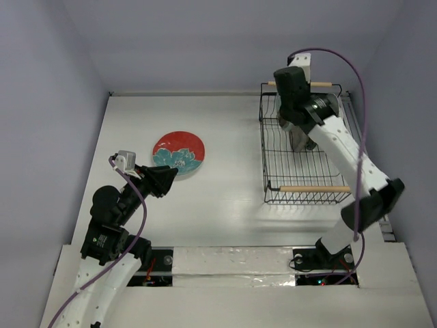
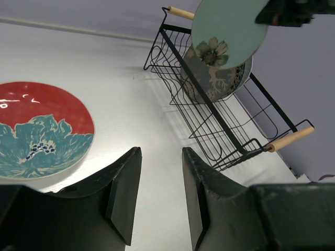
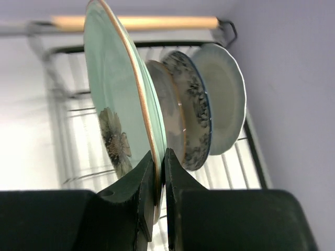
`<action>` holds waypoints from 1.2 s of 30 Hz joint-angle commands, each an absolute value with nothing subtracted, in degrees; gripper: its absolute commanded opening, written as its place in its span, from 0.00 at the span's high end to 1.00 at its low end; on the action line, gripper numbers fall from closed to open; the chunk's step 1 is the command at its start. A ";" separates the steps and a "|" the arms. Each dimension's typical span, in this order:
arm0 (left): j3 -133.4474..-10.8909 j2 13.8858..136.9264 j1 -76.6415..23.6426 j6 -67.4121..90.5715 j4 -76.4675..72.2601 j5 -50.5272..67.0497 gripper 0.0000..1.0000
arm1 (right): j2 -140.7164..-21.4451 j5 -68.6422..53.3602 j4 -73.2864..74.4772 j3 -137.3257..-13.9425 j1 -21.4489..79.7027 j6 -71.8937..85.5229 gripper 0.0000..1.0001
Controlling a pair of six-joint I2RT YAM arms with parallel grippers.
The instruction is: Unload the plates from the dish rack
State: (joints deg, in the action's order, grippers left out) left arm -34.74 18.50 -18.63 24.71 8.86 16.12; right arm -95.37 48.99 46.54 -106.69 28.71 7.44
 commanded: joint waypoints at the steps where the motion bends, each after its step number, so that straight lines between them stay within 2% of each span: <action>1: -35.33 18.72 -17.93 24.70 6.24 16.88 0.66 | -80.97 42.75 33.61 -105.49 32.77 10.28 1.00; 6: -35.24 19.07 -17.41 24.61 6.15 17.14 0.66 | -76.38 22.03 20.33 -93.64 38.31 17.47 1.00; 9: -35.42 19.07 -17.40 24.61 6.24 17.14 0.66 | -79.44 8.59 9.43 -89.13 38.94 25.03 1.00; 13: -35.42 18.98 -17.40 24.52 6.33 17.14 0.66 | -86.65 -2.88 -5.75 -85.17 39.46 34.79 1.00; 20: -35.60 18.63 -17.40 24.35 6.42 17.05 0.66 | -101.05 -6.76 -15.80 -86.92 39.46 45.86 1.00; 27: -35.60 18.46 -17.40 24.43 6.42 17.23 0.66 | -106.69 -8.87 -21.18 -84.12 39.98 51.15 1.00; 36: -35.42 18.37 -16.88 24.43 6.24 17.31 0.65 | -113.46 -8.61 -21.01 -82.71 41.13 53.88 1.00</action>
State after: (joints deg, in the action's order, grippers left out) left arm -34.74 18.52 -17.74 24.69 8.84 16.49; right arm -113.27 -6.59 -10.13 -81.87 39.97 50.11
